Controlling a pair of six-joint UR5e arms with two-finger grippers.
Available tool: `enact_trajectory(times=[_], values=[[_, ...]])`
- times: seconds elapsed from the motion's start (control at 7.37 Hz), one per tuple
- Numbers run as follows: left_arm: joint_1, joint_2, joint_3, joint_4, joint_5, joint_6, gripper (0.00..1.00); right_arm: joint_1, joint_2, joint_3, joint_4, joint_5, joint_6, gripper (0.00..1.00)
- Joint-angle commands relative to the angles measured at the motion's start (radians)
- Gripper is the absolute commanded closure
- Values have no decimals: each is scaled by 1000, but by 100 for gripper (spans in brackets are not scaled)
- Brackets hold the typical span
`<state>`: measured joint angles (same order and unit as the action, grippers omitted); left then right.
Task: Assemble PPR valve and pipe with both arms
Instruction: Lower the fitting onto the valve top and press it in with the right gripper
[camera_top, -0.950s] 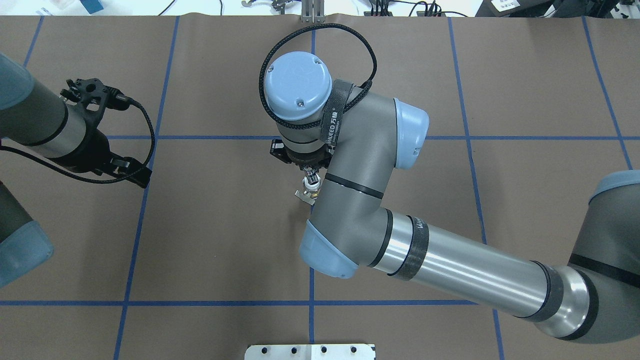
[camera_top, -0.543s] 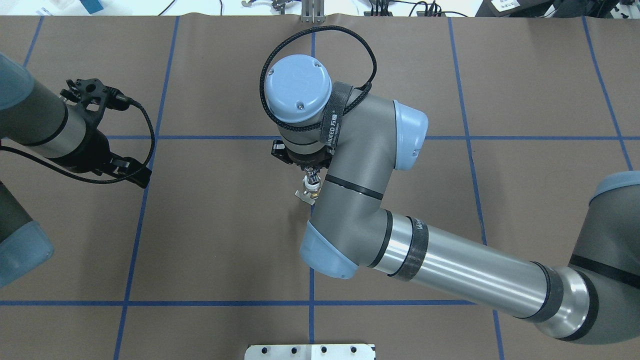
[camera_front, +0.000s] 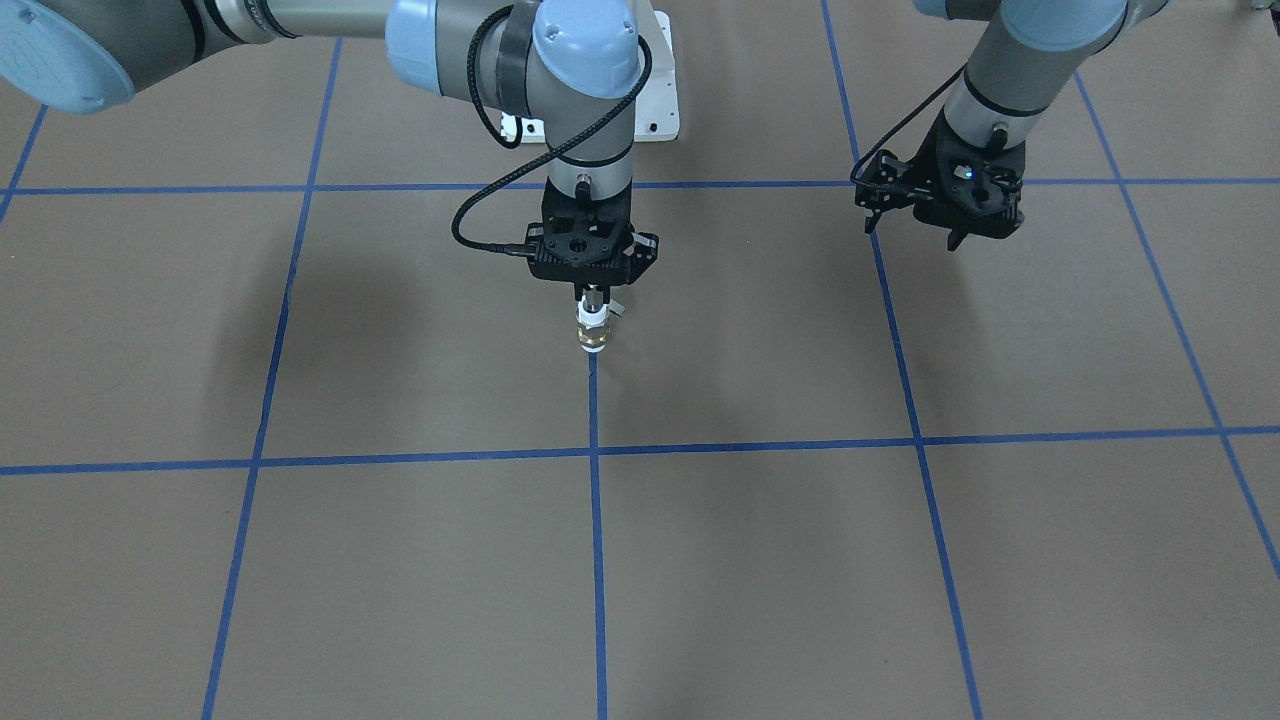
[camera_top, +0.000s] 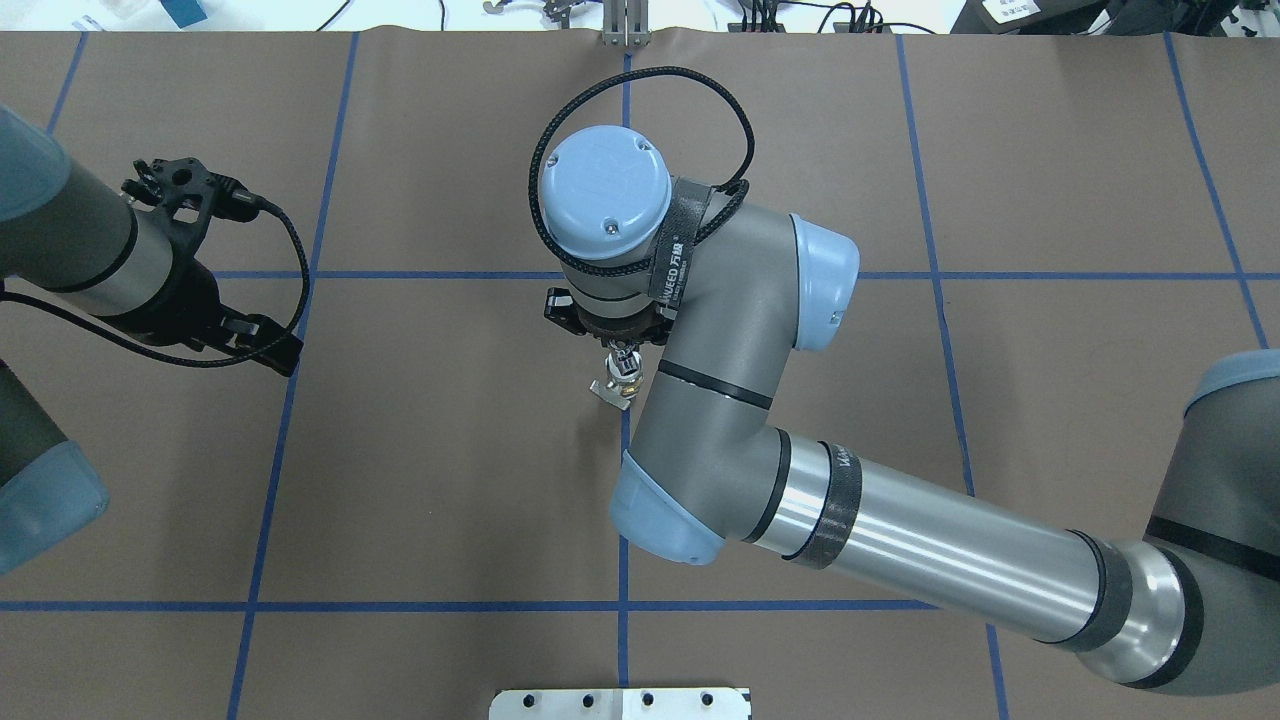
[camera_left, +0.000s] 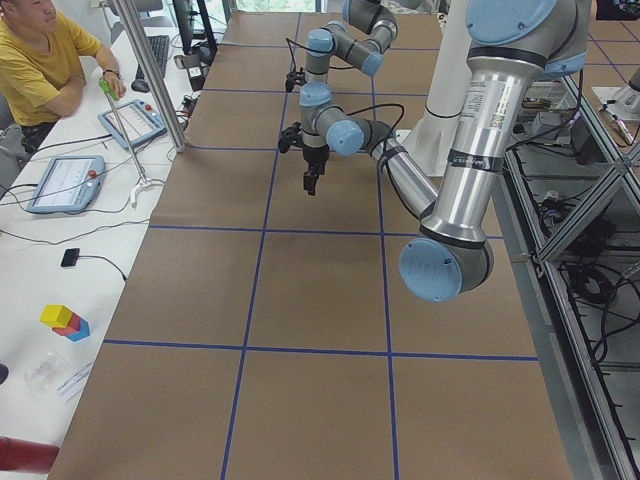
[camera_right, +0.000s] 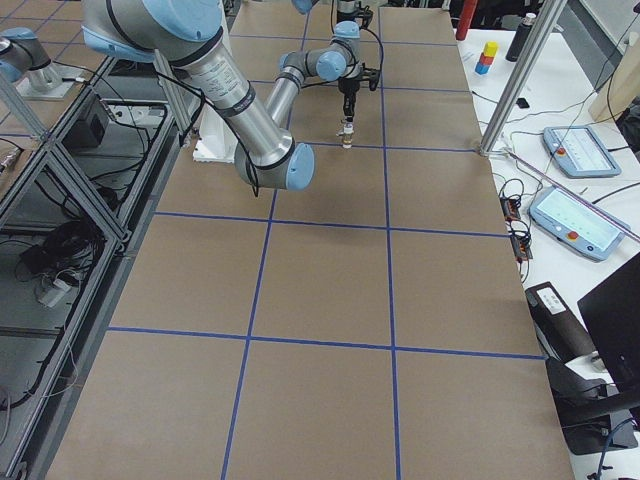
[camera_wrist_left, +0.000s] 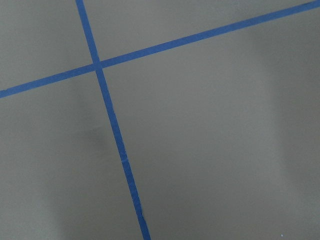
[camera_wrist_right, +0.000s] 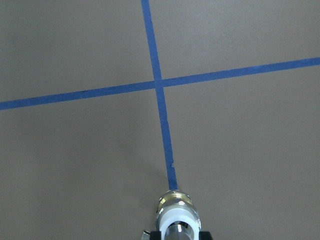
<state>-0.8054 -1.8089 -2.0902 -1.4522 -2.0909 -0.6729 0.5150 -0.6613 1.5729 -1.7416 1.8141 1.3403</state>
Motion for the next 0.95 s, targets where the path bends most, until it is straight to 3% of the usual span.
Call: enact_trajectory(times=[0.0, 0.81], values=[[0, 0, 1, 0, 0, 1, 1, -1, -4, -4, 7, -1, 0, 100], [2, -3, 12, -5, 0, -1, 1, 2, -9, 4, 2, -4, -3, 100]])
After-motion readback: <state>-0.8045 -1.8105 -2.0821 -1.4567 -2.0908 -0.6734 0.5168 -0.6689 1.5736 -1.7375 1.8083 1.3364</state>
